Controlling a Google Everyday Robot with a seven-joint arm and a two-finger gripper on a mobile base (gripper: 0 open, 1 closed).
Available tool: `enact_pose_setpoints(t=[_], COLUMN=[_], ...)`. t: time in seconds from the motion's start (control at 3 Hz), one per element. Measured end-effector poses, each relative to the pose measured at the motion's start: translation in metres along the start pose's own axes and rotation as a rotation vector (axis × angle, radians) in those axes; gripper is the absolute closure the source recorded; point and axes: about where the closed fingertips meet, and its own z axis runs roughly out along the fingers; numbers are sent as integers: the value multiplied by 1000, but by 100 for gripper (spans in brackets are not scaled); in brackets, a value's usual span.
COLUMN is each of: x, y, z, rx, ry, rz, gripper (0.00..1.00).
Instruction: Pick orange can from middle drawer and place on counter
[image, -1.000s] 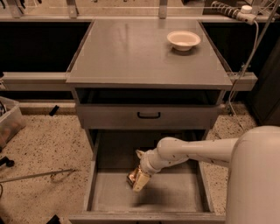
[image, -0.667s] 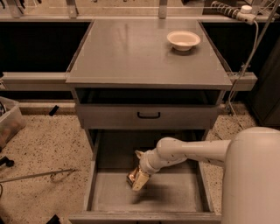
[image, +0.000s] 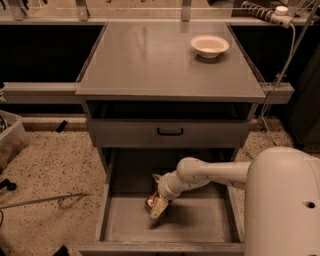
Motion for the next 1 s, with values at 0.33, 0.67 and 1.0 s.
enact_pose_setpoints(t=[0.33, 0.67, 1.0], x=[11, 20, 20], y=[1, 2, 2], z=[3, 2, 2], rx=[-17, -29, -29], ry=[13, 27, 27], rz=[11, 13, 13], gripper=[0, 19, 42])
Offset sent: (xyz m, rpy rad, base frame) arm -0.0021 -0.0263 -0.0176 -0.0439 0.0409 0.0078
